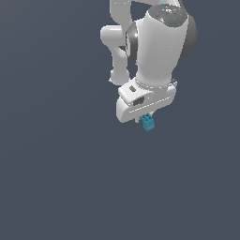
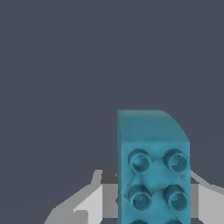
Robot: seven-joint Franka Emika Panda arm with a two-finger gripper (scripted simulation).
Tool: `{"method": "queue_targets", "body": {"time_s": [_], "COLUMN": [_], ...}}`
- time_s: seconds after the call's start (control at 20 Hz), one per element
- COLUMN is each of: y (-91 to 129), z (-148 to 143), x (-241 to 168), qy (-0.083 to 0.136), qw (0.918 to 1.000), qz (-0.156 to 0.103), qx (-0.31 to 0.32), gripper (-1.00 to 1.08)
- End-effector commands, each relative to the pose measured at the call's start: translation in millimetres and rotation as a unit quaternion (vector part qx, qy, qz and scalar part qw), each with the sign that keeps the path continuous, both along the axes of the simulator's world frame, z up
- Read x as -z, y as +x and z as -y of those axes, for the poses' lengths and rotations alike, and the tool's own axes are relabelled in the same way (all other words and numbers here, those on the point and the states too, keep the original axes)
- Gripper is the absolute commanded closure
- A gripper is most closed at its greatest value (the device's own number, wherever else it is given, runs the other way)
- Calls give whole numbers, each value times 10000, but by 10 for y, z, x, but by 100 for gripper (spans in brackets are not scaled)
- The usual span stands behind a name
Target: Pick up the object and move it to a goal position.
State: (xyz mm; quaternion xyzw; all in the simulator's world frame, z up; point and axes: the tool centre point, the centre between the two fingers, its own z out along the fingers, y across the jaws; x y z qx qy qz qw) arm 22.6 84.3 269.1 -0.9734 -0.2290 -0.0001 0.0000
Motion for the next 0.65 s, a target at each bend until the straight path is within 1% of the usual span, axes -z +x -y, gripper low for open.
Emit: {"method": "queue_targets", "body": {"time_s": [0.0, 0.3, 0.6], "y": [59, 148, 177], "z": [-60, -146, -171], "x": [-128, -297, -349], "qy": [-1, -1, -1], "qw": [10000, 10000, 10000], "qz": [-2, -2, -2], "qx": [4, 4, 4], "gripper": [108, 108, 108]}}
